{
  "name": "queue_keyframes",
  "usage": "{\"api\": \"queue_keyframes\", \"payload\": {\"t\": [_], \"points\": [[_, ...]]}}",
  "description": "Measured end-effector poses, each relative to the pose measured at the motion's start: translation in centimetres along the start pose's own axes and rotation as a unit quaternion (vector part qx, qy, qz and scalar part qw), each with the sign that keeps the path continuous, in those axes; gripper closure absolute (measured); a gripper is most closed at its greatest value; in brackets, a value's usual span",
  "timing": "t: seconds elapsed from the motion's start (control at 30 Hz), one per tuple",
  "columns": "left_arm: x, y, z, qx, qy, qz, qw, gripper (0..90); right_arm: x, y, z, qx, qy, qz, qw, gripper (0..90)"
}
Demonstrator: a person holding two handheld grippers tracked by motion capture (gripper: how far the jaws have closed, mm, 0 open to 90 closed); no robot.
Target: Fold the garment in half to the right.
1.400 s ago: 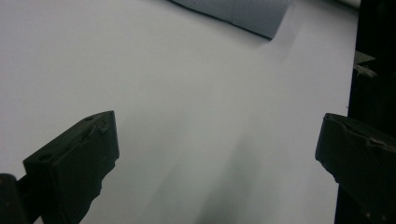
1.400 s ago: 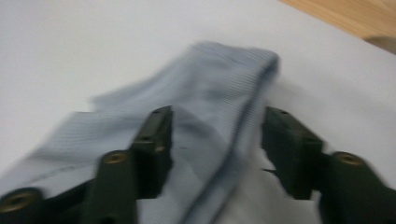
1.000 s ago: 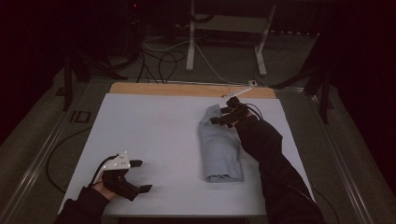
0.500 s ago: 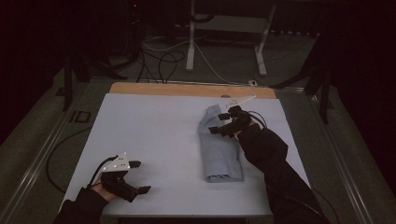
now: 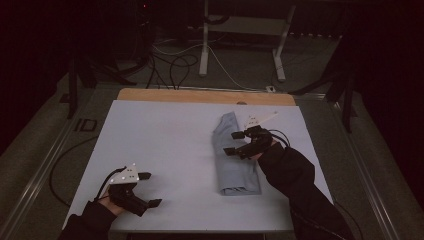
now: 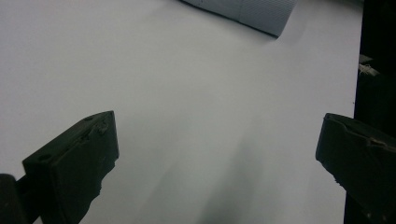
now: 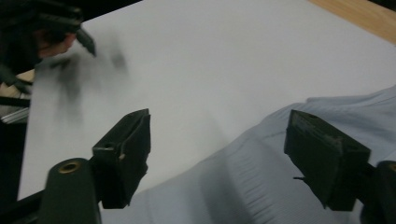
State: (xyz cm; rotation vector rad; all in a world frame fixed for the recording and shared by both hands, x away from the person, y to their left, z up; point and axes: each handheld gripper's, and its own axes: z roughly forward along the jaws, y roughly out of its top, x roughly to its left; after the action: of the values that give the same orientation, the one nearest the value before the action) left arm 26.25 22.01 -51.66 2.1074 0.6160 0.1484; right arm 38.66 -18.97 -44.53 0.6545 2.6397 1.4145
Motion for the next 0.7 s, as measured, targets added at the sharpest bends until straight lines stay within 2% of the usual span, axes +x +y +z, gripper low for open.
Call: {"api": "queue_keyframes", "payload": {"t": [0.2, 0.27, 0.33, 0.37, 0.5, 0.53, 0.57, 0.63, 0.7], "points": [[0.0, 0.0, 0.0, -0.003, -0.001, 0.000, 1.0000, 0.4, 1.6, -1.1, -0.6, -0.001, 0.002, -0.012, 0.9999, 40.1], [0.0, 0.1, 0.0, -0.002, 0.000, 0.001, 1.0000, 0.4, 2.0, -1.5, -0.7, 0.001, 0.001, -0.013, 0.9999, 48.3], [-0.1, 0.1, 0.1, -0.003, 0.000, 0.002, 1.0000, 0.4, 2.2, -1.8, -0.7, 0.004, 0.001, -0.016, 0.9999, 51.7], [-0.1, 0.1, 0.1, -0.002, 0.001, 0.003, 1.0000, 0.4, 2.5, -2.2, -0.7, 0.011, 0.002, -0.016, 0.9998, 59.7], [-0.1, 0.1, 0.1, -0.001, 0.000, 0.002, 1.0000, 0.4, 2.9, -2.9, -0.6, 0.014, 0.002, -0.022, 0.9997, 71.7], [0.0, 0.1, 0.1, -0.001, -0.001, 0.003, 1.0000, 0.4, 3.2, -3.2, -0.5, 0.020, 0.003, -0.030, 0.9993, 80.7], [0.0, 0.1, 0.1, -0.001, -0.002, 0.002, 1.0000, 0.4, 3.2, -3.4, -0.5, 0.025, 0.006, -0.031, 0.9992, 85.5], [0.0, 0.1, 0.1, -0.003, -0.002, 0.001, 1.0000, 0.4, 3.4, -3.7, -0.3, 0.034, 0.013, -0.033, 0.9988, 89.7], [-0.1, 0.1, 0.1, -0.002, -0.003, 0.002, 1.0000, 0.4, 3.6, -4.1, 0.0, 0.047, 0.017, -0.037, 0.9981, 90.0]]}}
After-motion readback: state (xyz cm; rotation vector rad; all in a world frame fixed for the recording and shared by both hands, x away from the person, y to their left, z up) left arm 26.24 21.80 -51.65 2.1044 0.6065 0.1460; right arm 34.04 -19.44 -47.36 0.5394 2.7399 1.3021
